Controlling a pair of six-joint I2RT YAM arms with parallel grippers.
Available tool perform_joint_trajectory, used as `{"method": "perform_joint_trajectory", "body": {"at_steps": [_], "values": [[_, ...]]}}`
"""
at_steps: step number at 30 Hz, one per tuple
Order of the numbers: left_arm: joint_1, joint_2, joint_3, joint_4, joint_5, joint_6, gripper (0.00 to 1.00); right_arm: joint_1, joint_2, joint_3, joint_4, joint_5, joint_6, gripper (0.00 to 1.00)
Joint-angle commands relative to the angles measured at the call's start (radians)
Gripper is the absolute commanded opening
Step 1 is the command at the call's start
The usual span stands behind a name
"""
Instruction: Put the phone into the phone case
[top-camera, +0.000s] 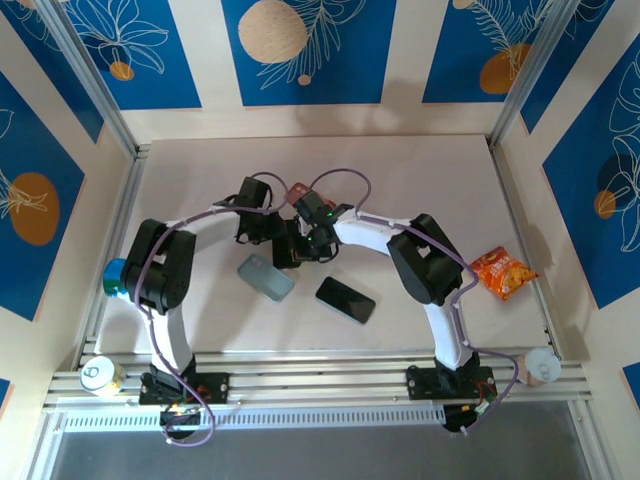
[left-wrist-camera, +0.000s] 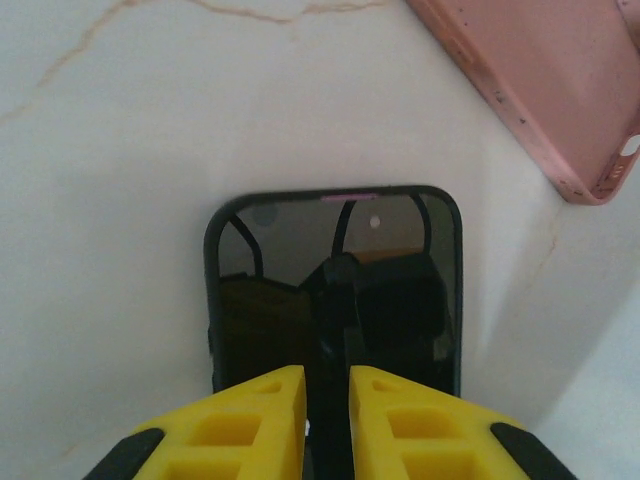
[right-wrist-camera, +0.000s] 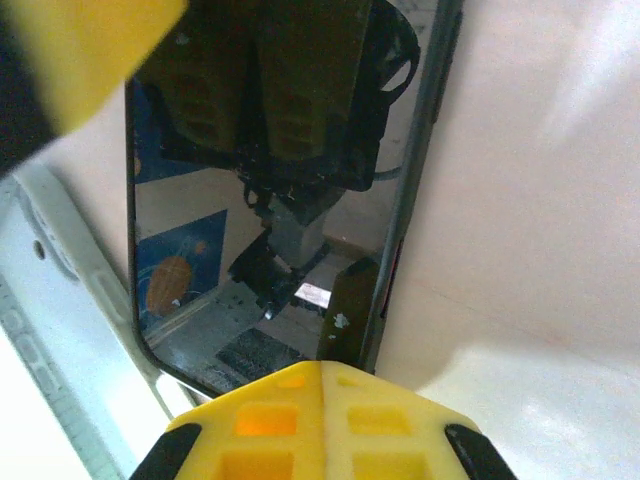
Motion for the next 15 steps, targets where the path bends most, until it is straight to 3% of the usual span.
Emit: {"method": "perform_joint_trajectory", "body": {"at_steps": [1, 13, 15], "values": [[0.052, -0.081, 0.02, -0.083, 0.022, 0.011, 0.19, 0.04, 0.186, -0.056, -0.087, 0.013, 0.026, 0.0], [0.145, -0.255, -0.07, -0.108, 0.058, -0.02, 0.2, -0.007, 0.275, 0.164, -0.153, -0.002, 0.052, 0.0], [0.15, -0.274, -0.086, -0.104, 0.062, -0.024, 0.2, -0.019, 0.306, 0.194, -0.145, -0.06, 0.081, 0.0]]}}
